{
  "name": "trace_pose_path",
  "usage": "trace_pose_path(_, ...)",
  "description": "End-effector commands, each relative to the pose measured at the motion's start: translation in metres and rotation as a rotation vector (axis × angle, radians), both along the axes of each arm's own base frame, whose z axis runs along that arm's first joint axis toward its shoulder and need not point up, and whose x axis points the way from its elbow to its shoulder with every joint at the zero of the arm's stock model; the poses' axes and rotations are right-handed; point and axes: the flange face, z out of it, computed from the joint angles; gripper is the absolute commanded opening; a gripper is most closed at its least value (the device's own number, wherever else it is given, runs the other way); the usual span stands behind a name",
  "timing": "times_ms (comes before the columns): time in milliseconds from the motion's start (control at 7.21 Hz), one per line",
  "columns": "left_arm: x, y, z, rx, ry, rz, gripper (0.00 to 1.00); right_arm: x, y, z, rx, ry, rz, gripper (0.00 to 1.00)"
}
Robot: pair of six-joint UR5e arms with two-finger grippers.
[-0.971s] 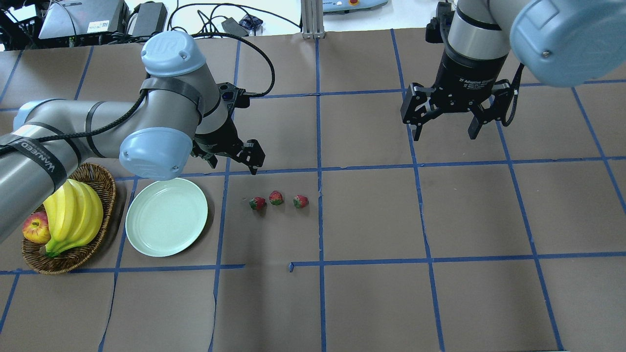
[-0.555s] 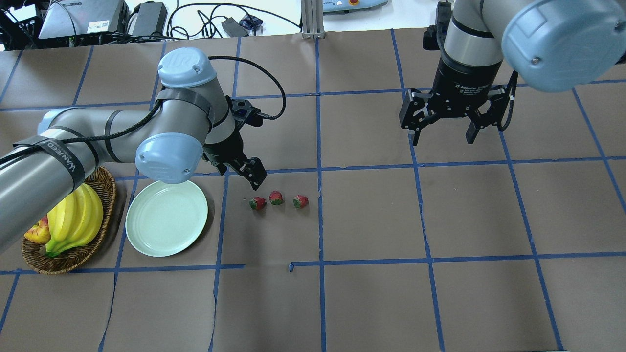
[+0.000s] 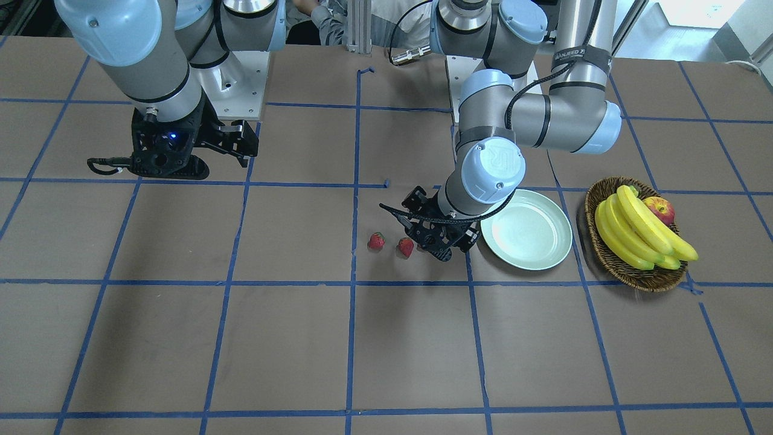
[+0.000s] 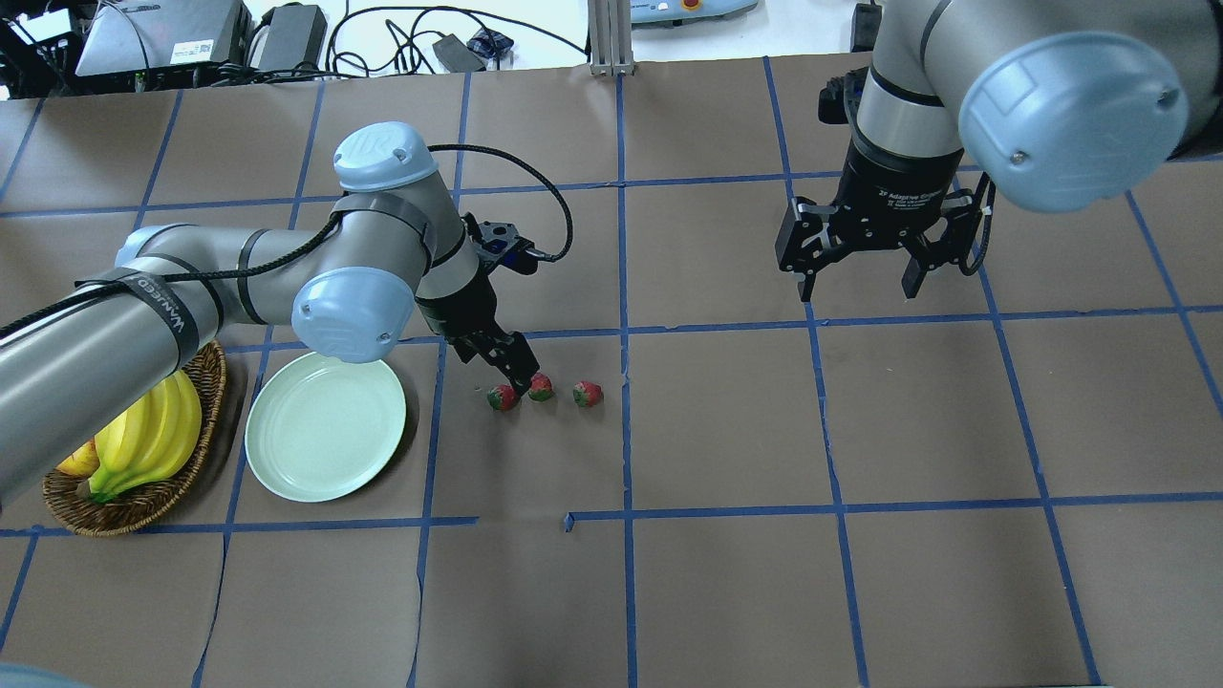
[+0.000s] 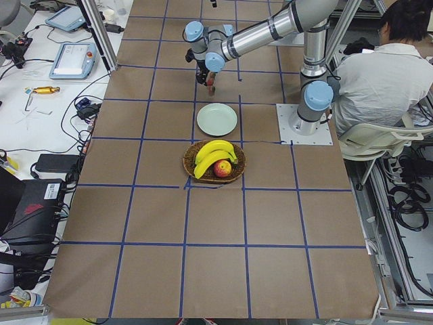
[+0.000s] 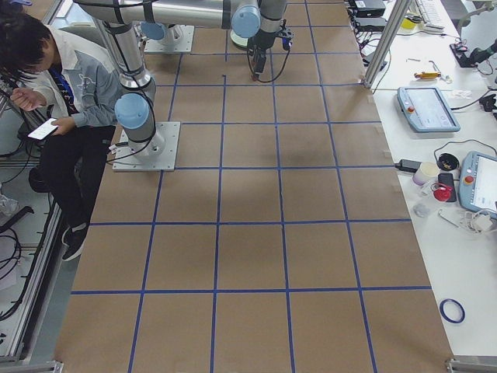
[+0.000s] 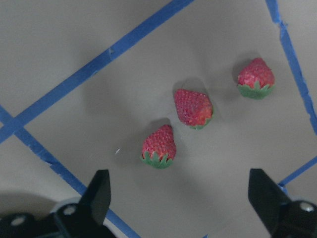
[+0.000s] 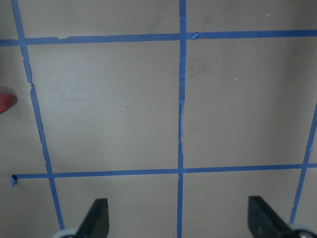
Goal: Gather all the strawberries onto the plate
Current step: 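Swing the left gripper over the strawberries beside the plate, then lower the left gripper onto the strawberry nearest the plate and close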
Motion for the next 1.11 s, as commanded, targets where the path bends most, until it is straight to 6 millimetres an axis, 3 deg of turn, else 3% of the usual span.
trace_pose_path(0, 0.001, -0.004, -0.019, 0.026, -0.004, -0.015, 1.00, 0.000, 0.002, -0.018, -0.011, 0.000, -0.001, 1.00)
trace_pose_path(416, 0.000, -0.006, -0.047, 0.071, -0.001, -0.058, 0.95, 0.000, 0.005, -0.036, -0.019, -0.001, 0.002, 1.00)
trace_pose_path(555, 0.000, -0.006, -0.047, 0.071, -0.001, -0.058, 0.86, 0.000, 0.005, -0.036, -0.019, -0.001, 0.002, 1.00)
trace_pose_path(693, 0.000, -0.006, -0.048, 0.073, -0.003, -0.058, 0.84, 0.000, 0.004, -0.038, -0.019, -0.002, 0.000, 1.00)
trace_pose_path(971, 0.001, -0.006, -0.048, 0.074, -0.003, -0.055, 0.64, 0.000, 0.002, -0.040, -0.019, -0.002, 0.000, 1.00)
